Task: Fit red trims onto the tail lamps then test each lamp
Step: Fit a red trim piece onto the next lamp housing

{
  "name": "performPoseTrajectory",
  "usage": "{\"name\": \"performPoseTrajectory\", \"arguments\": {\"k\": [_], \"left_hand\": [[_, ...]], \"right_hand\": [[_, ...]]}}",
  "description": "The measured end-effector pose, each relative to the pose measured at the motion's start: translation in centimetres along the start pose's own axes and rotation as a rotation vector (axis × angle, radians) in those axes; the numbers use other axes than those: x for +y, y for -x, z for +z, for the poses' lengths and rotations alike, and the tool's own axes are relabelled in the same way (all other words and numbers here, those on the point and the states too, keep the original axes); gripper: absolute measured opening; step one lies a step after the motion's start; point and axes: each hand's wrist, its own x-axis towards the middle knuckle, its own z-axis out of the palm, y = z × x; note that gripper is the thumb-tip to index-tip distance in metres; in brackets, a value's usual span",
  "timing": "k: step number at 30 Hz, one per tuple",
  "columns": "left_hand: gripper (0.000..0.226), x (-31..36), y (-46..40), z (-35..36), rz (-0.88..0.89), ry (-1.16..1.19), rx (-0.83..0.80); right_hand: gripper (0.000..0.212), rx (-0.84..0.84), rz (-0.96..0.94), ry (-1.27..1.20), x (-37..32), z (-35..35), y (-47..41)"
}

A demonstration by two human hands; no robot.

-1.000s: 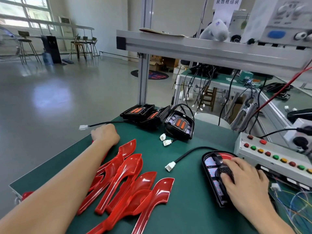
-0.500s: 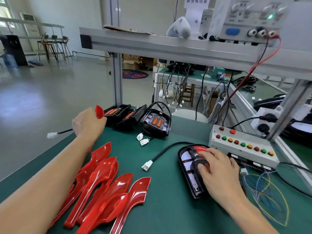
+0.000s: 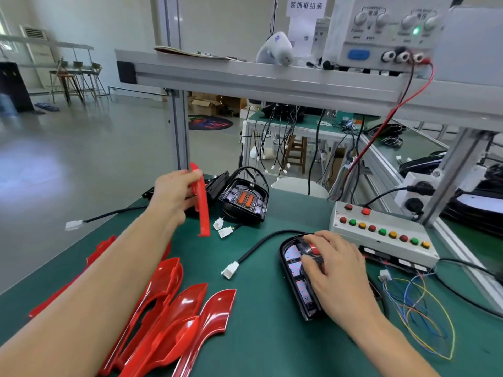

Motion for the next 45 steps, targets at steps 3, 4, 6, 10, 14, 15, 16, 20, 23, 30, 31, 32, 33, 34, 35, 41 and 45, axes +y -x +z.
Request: {"name": "performPoseTrajectory", "arguments": {"k": [3,4,6,10,14,15,16,20,23,30,31,32,33,34,35,41,45], "left_hand": [[0.003,-1.5,1.8,2.4,-0.177,0.08,-0.215],[0.005,-2.0,2.5,3.2,-0.242,0.134,-0.259],[0.009,-2.6,3.8,4.9,-0.353,0.233,-0.311],[0.011,-3.5,5.1,6.9,-0.469,0.315,-0.412],[0.014,-3.9,6.0,7.9,-0.5,0.395,-0.525],[0.016,-4.1,6.1,8.0,-0.502,0.418,-0.556],[0.018,-4.3,6.2,8.1,-0.503,0.435,-0.592],[0.025,-5.1,6.7,8.7,-0.49,0.465,-0.728],[0.027,-5.5,6.9,9.3,-0.49,0.494,-0.763],[0.017,-8.0,5.8,11.1,-0.305,-0.14,-0.448],[0.021,-8.8,5.5,11.2,-0.21,-0.293,-0.373],[0.024,-9.5,5.3,11.3,-0.138,-0.414,-0.331],[0.023,-10.0,5.3,11.2,-0.088,-0.513,-0.318],[0.017,-10.5,5.3,11.2,-0.051,-0.601,-0.325],[0.013,-10.8,5.4,11.2,-0.029,-0.694,-0.343],[0.016,-11.2,5.7,12.7,-0.012,-1.038,-0.378],[0.014,-11.5,5.9,13.3,-0.1,-0.853,-0.304]], "right_hand": [[0.034,-0.006,-0.057,-0.103,-0.9,0.4,-0.3],[0.037,-0.02,-0.079,-0.145,-1.3,0.6,-0.3],[0.044,-0.066,-0.098,-0.203,-1.8,0.8,-0.4],[0.052,-0.135,-0.114,-0.254,-2.2,1.1,-0.2],[0.051,-0.104,-0.115,-0.261,-1.9,1.2,0.0],[0.051,-0.088,-0.098,-0.26,-1.8,1.2,0.0],[0.049,-0.075,-0.081,-0.261,-1.6,1.2,0.0],[0.048,-0.056,-0.048,-0.171,-1.0,1.0,0.2],[0.052,-0.032,-0.055,0.021,-0.3,0.9,0.6],[0.035,-0.048,-0.013,0.151,1.0,0.8,0.7],[0.033,-0.056,0.003,0.159,1.1,0.8,0.7],[0.032,-0.061,0.019,0.167,1.2,0.8,0.7],[0.032,-0.061,0.035,0.172,1.3,0.9,0.8],[0.032,-0.057,0.048,0.17,1.4,0.9,0.9],[0.032,-0.053,0.058,0.166,1.5,0.9,0.9],[0.034,-0.012,0.114,0.078,2.3,0.8,1.4],[0.036,0.003,0.131,0.033,2.9,0.8,1.7]]}}
